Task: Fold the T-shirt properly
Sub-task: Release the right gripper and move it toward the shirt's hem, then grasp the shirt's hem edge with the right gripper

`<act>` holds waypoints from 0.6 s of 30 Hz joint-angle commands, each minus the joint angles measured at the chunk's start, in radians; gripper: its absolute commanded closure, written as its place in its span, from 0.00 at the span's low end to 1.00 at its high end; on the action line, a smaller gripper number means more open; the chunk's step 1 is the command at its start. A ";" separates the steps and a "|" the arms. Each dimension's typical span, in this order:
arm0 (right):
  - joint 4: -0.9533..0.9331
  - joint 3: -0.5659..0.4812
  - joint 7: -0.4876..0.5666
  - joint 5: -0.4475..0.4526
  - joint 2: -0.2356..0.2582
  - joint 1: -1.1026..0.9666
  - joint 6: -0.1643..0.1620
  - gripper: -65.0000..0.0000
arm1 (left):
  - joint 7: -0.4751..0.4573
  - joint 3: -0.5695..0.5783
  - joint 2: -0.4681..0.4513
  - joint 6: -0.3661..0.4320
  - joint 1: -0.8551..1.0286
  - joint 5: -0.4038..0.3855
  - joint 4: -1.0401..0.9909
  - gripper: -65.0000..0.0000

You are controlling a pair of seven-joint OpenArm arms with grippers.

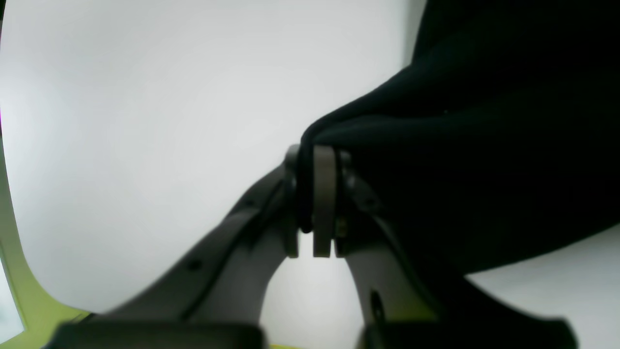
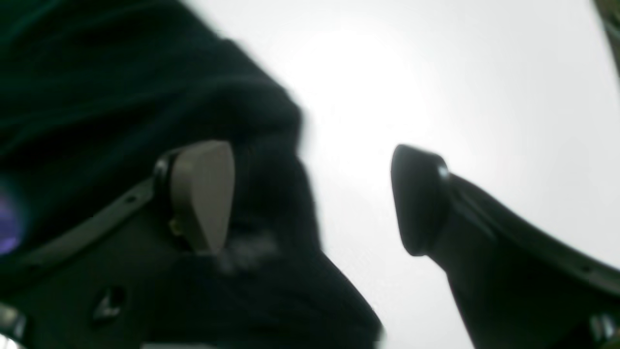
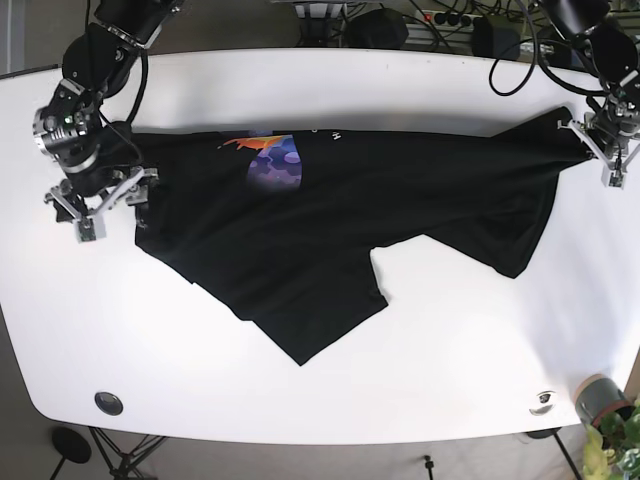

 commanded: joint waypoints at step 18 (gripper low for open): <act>-0.576 -0.331 0.010 0.011 0.060 0.491 -0.002 0.26 | -0.014 -0.004 -0.022 0.006 -0.010 -0.001 0.018 1.00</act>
